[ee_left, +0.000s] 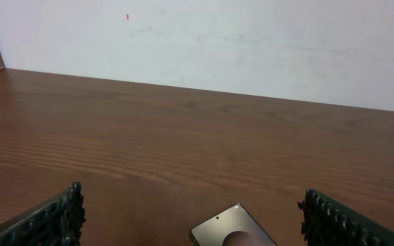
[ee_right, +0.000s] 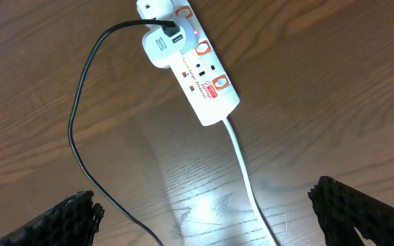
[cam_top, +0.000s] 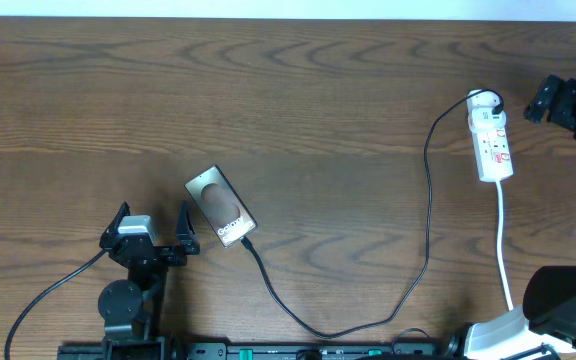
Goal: Plug charger to phone and switch on socket
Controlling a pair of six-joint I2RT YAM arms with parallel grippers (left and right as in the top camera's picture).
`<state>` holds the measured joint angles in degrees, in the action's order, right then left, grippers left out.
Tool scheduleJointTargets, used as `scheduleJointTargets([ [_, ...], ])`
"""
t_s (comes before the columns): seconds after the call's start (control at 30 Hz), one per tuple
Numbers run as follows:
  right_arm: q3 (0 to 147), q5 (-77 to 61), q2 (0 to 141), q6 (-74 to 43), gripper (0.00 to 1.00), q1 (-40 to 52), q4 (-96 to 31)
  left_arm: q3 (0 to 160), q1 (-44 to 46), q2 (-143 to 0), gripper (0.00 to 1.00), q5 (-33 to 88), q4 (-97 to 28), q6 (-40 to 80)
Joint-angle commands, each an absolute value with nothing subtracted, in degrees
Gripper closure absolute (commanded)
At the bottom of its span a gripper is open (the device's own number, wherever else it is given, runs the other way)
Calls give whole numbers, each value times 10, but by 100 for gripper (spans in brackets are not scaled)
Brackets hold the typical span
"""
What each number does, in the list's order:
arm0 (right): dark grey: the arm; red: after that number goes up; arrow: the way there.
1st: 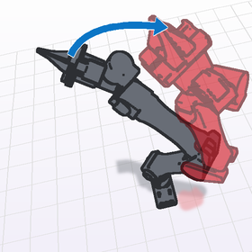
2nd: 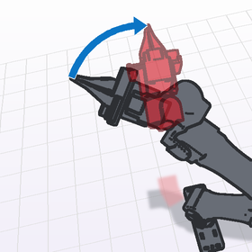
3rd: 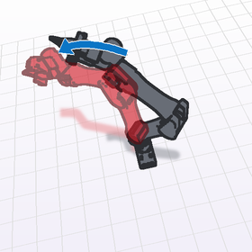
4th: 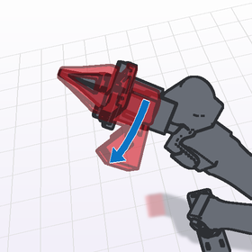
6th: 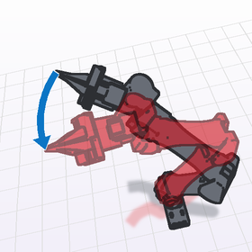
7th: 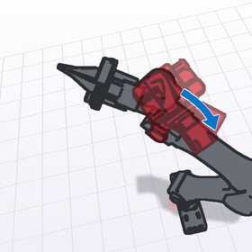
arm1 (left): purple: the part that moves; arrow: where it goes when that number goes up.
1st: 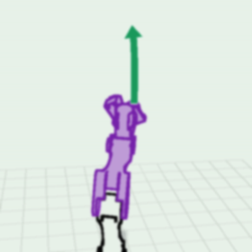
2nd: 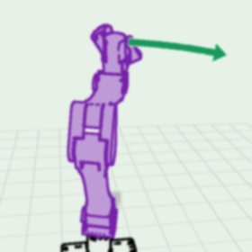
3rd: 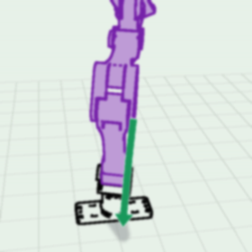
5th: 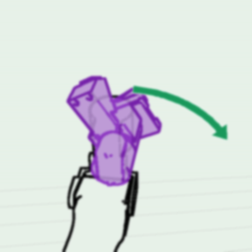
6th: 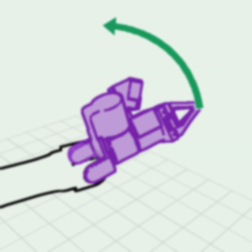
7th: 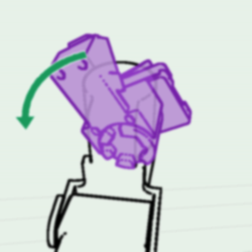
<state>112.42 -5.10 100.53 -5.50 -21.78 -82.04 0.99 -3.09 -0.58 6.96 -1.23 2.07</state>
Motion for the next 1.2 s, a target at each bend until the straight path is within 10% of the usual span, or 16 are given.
scheduleJointTargets([
  [0.0, 1128, -48, 1001, -60, 1, -217, -821, 3, -28, -2, 2, 94, -34, 15],
  [0.67, 1127, -62, 964, -78, 1, -216, -802, 3, -28, -2, 2, 94, -34, 15],
  [1.17, 888, -85, 737, -107, 1, -110, -488, 3, -28, -2, 2, 94, -34, 15],
])
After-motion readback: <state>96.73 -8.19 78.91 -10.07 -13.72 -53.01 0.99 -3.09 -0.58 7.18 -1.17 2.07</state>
